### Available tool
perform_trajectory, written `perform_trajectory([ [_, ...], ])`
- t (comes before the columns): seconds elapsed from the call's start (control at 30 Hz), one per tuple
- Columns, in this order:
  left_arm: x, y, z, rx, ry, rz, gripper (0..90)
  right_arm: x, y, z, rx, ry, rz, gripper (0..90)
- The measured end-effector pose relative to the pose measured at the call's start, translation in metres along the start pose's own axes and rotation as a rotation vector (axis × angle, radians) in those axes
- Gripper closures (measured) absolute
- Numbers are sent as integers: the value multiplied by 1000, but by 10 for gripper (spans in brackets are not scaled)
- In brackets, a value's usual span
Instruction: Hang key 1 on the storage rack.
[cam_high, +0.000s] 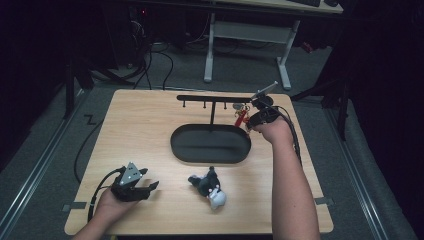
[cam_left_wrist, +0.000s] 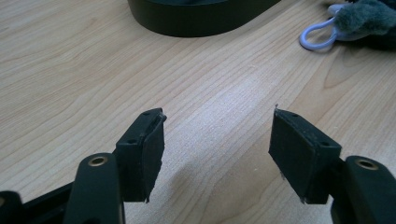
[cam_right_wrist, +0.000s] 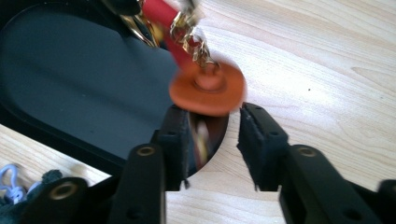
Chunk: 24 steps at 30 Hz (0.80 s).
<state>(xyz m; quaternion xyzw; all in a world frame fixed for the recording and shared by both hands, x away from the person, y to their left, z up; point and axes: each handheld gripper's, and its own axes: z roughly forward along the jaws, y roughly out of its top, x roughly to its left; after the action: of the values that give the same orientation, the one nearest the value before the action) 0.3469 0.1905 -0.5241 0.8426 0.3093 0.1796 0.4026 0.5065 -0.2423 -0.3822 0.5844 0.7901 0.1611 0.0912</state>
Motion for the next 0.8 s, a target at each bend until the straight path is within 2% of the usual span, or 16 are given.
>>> perform_trajectory([
  [0.2, -1, 0, 0, -2, -1, 2, 360, -1, -7, -7, -19, -13, 9, 594],
  [0.33, -1, 1, 1, -2, -3, 5, 360, -1, -18, -12, -40, -7, 8, 566],
  [0.57, -4, 5, 2, -5, -12, 7, 360, 4, -50, -18, -66, -13, -4, 529],
  [0.7, -6, 6, 3, -6, -15, 6, 360, 3, -71, -19, -86, 1, -6, 514],
  [0.73, -6, 6, 3, -3, -17, 7, 360, 3, -71, -19, -86, 1, -6, 514],
  [0.77, -6, 6, 4, 1, -20, 8, 360, 3, -83, -17, -100, 9, -9, 497],
  [0.8, -7, 6, 5, 2, -20, 8, 360, 4, -87, -16, -104, 11, -11, 491],
])
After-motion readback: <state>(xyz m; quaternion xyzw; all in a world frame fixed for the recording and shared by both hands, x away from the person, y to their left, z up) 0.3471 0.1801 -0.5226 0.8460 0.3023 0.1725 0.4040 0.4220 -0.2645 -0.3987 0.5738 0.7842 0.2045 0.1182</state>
